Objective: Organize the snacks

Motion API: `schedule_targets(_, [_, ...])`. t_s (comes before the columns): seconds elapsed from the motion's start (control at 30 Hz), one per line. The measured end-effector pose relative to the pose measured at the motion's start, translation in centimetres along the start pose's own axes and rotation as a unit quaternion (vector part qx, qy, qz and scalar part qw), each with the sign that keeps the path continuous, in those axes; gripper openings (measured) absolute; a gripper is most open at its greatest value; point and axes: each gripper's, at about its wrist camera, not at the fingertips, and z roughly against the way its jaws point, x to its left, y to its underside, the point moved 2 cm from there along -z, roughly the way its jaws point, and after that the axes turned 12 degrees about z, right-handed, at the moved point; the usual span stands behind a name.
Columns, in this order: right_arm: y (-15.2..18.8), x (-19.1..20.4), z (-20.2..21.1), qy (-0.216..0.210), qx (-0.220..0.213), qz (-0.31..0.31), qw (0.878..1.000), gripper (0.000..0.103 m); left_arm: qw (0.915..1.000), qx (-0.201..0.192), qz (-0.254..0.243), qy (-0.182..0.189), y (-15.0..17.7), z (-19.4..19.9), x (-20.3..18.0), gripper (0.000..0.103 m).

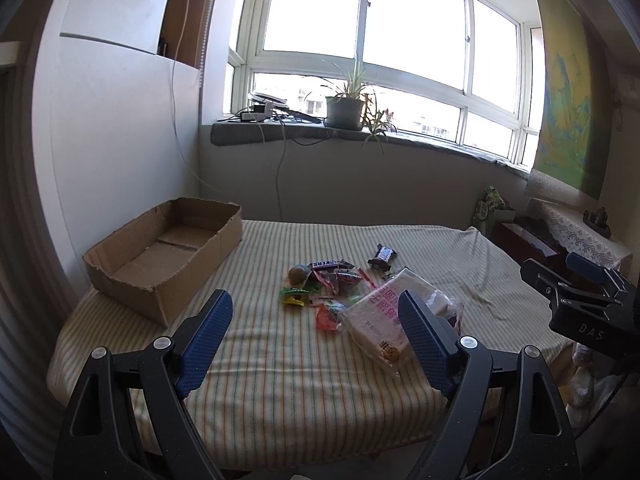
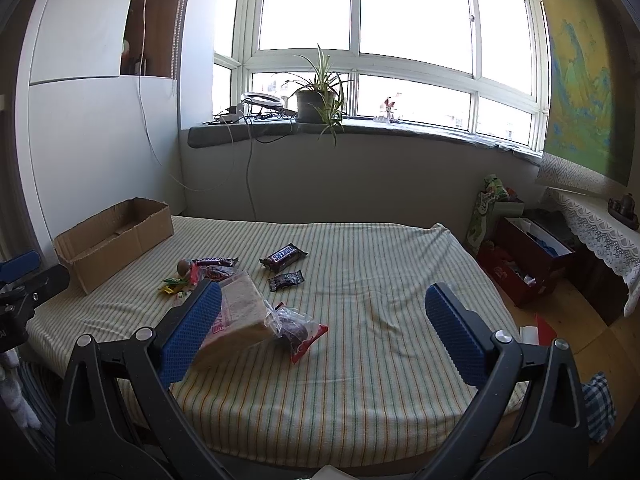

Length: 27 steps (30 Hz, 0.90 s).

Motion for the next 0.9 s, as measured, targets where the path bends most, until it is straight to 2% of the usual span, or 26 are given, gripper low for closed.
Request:
schedule_targets(0.23, [0.5,-1.0,-2.4,-0.044,0.020,-0.007,0.999,0.103,0.9982,0.044,0.032,0.028,0.5,-2.4,0.6,0.084])
schedule_targets(0.4, [0.9,-1.9,-5.0,-0.111,0.042,-0.025,0.993,0.098,0.9919,0.092,0.060,0.064,1.6,-4.6,0.6,0.083])
schedule_targets(0.6, [1.0,-1.1,-8.8,-0.216,0.088,-0.034,0.972,0.085,0.9747,0.165,0.108,0.106,3.5,-7.9,0.5,0.077])
schedule_targets(0.77, [1.0,0.2,-12.0,-0.260,0.125,-0.019,0.957,0.076,0.9626,0.203,0.128,0.126,4.6,-9.7,0.0,0.074])
schedule_targets(0.9, [1.0,0.9,-14.4,-0.294,0.160,-0.015,0.942,0.073,0.9543,0.225,0.142,0.136,5.0,-10.9,-0.4,0.072])
